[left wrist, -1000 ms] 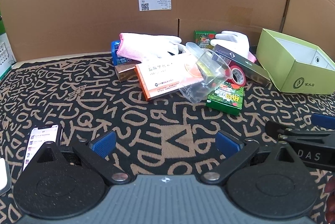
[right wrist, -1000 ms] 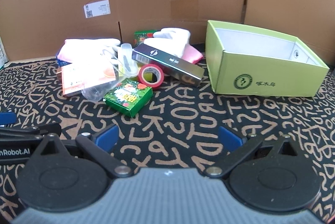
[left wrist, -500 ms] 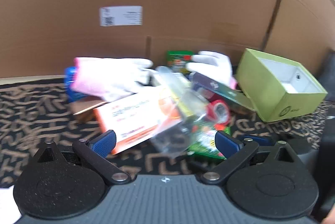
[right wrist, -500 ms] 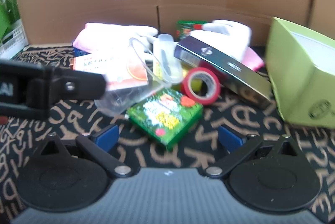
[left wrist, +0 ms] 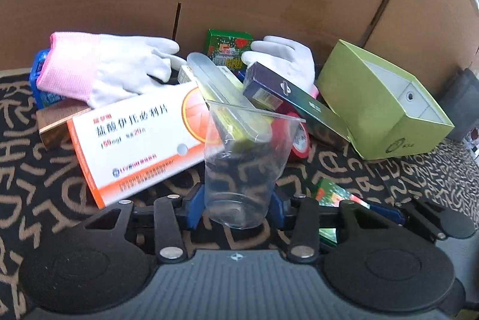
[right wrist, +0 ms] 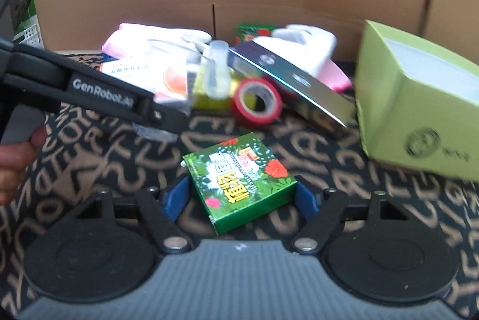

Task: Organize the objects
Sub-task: 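Grasp the clear plastic cup with the left tool while the right tool grasps the green snack box, then carry the cup and green box into the lime-green shoebox and release both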

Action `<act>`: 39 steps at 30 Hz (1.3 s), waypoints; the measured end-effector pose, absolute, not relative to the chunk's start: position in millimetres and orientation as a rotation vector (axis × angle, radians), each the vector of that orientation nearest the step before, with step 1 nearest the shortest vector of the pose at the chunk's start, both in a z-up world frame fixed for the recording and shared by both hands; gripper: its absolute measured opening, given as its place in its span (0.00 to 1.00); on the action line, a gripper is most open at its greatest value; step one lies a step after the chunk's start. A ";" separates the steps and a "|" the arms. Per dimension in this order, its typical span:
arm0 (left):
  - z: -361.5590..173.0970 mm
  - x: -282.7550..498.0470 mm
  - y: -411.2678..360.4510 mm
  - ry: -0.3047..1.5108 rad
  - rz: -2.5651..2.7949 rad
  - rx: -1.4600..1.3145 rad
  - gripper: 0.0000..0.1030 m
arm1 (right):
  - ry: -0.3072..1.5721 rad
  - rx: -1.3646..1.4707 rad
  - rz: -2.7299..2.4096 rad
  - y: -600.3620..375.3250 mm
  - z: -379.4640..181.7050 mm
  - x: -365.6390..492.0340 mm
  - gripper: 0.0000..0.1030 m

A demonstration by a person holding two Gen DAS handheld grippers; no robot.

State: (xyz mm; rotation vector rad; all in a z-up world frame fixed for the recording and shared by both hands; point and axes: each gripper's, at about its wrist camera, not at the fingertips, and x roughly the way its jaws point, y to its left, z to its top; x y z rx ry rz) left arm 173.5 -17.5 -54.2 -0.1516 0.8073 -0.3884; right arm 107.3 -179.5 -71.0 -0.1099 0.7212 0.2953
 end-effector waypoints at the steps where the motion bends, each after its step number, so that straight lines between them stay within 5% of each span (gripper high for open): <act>1: -53.8 167.5 -16.7 0.811 -0.397 -0.151 0.45 | 0.728 -0.107 0.294 -183.1 -69.4 100.1 0.72; 18: -54.0 128.0 -18.8 0.808 -0.380 -0.194 0.60 | 0.697 -0.126 0.293 -185.0 -65.8 71.3 0.86; 22: -59.8 135.7 -27.2 0.815 -0.366 -0.130 0.47 | 0.708 -0.101 0.322 -190.2 -70.4 73.5 0.76; 29: -44.4 124.7 -38.7 0.797 -0.398 -0.104 0.45 | 0.679 -0.040 0.322 -208.5 -59.5 59.9 0.75; 39: 42.5 138.7 -108.2 0.632 -0.632 -0.112 0.46 | 0.479 -0.061 0.185 -282.4 18.3 73.0 0.75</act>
